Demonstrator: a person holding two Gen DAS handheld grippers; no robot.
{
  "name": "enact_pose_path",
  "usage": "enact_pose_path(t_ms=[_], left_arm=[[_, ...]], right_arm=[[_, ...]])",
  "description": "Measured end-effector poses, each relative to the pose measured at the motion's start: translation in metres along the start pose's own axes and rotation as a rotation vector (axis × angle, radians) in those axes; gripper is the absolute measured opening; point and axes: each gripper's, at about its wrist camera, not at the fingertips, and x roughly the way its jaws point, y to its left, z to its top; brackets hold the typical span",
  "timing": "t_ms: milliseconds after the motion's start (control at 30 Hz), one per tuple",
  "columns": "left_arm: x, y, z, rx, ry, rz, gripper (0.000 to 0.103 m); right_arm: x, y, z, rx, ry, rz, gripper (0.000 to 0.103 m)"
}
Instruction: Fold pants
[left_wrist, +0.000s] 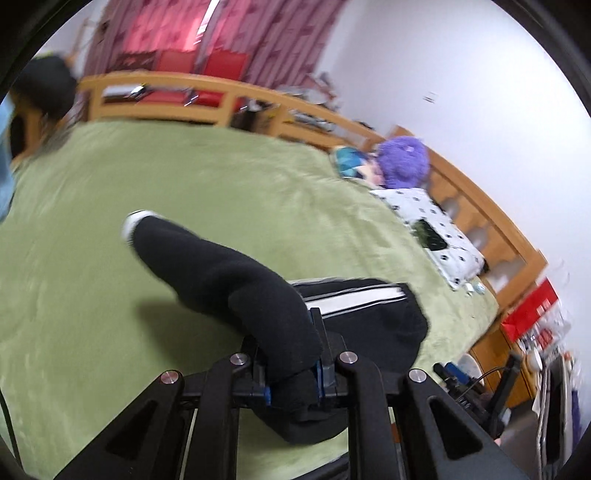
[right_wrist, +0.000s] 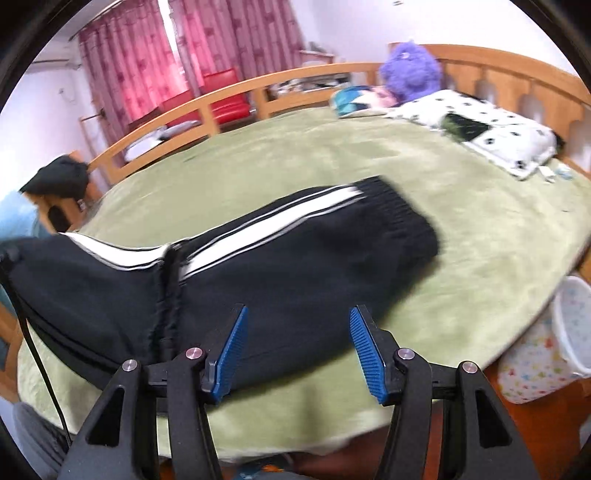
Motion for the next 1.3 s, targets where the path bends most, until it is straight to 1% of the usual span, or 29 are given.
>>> enact_pose_path(t_ms=[33,100,200,267,300,333,367,400,433,467,500,533,600,667,733,833,900,933,1000,1033,1067,1100,1167,1200,1233,1300], left_arm=[[0.003,-0.017,0.007,0.027,0.000,-0.008,0.015],[0.012,-0.052,0.018,0.075,0.003,-0.032,0.015],[0.048,-0.126,0.032,0.175,0.030,-0.106,0.015],[0.074,-0.164,0.032,0.221,0.057,-0.165,0.015],[0.086,-0.177,0.031,0.236,0.073,-0.193,0.015],[0.104,-0.193,0.030,0.256,0.112,-0.236,0.018],[0.114,-0.200,0.029,0.259,0.137,-0.264,0.020],[0.116,-0.201,0.026,0.252,0.146,-0.281,0.025],[0.118,-0.197,0.024,0.221,0.133,-0.308,0.035],[0.119,-0.193,0.024,0.202,0.116,-0.312,0.042],[0.120,-0.189,0.024,0.192,0.101,-0.304,0.053],[0.117,-0.182,0.023,0.184,0.084,-0.306,0.057],[0.113,-0.168,0.022,0.170,0.064,-0.334,0.059],[0.113,-0.153,0.021,0.146,0.045,-0.264,0.062],[0.114,-0.139,0.018,0.148,0.050,-0.227,0.064],[0.123,-0.113,0.007,0.128,0.090,-0.183,0.067],[0.134,-0.092,-0.007,0.100,0.135,-0.139,0.067],[0.138,-0.081,-0.013,0.083,0.151,-0.124,0.067],[0.150,-0.060,-0.030,0.026,0.206,-0.100,0.067],[0.155,-0.051,-0.037,0.001,0.233,-0.097,0.067],[0.158,-0.044,-0.043,-0.021,0.254,-0.098,0.067],[0.159,-0.038,-0.049,-0.035,0.262,-0.101,0.067],[0.161,-0.029,-0.063,-0.061,0.272,-0.102,0.067],[0.164,-0.027,-0.070,-0.068,0.285,-0.105,0.068],[0.171,-0.028,-0.080,-0.063,0.314,-0.115,0.068],[0.184,-0.031,-0.097,-0.055,0.356,-0.123,0.068]], right_arm=[[-0.002,-0.009,0.002,0.013,-0.007,-0.008,0.056],[-0.002,-0.027,0.004,0.035,0.011,-0.018,0.056],[0.003,-0.053,0.005,0.087,0.041,-0.027,0.056],[0.006,-0.067,0.003,0.108,0.068,-0.030,0.056],[0.007,-0.074,0.002,0.114,0.076,-0.037,0.056],[0.007,-0.081,0.001,0.115,0.078,-0.050,0.056],[0.008,-0.088,0.001,0.111,0.080,-0.068,0.056],[0.008,-0.095,0.000,0.106,0.083,-0.087,0.056],[0.007,-0.102,-0.002,0.105,0.085,-0.101,0.056],[0.006,-0.109,-0.002,0.107,0.086,-0.111,0.056],[0.006,-0.117,-0.002,0.120,0.083,-0.114,0.056],[0.005,-0.124,-0.002,0.136,0.079,-0.106,0.056],[0.010,-0.137,0.001,0.179,0.078,-0.068,0.056],[0.015,-0.140,0.006,0.199,0.070,-0.036,0.056],[0.019,-0.138,0.013,0.198,0.052,-0.018,0.056],[0.023,-0.131,0.024,0.206,0.007,0.039,0.058],[0.031,-0.125,0.032,0.214,0.003,0.096,0.061],[0.037,-0.120,0.037,0.210,0.012,0.111,0.061],[0.051,-0.111,0.045,0.186,0.021,0.101,0.062],[0.060,-0.108,0.046,0.166,0.031,0.075,0.062],[0.071,-0.104,0.045,0.139,0.058,0.025,0.061],[0.080,-0.101,0.042,0.105,0.088,-0.014,0.057],[0.098,-0.095,0.026,0.031,0.146,-0.051,0.055],[0.106,-0.094,0.015,0.017,0.179,-0.063,0.055],[0.110,-0.096,0.006,0.033,0.197,-0.056,0.055],[0.106,-0.104,0.000,0.091,0.195,-0.020,0.055]])
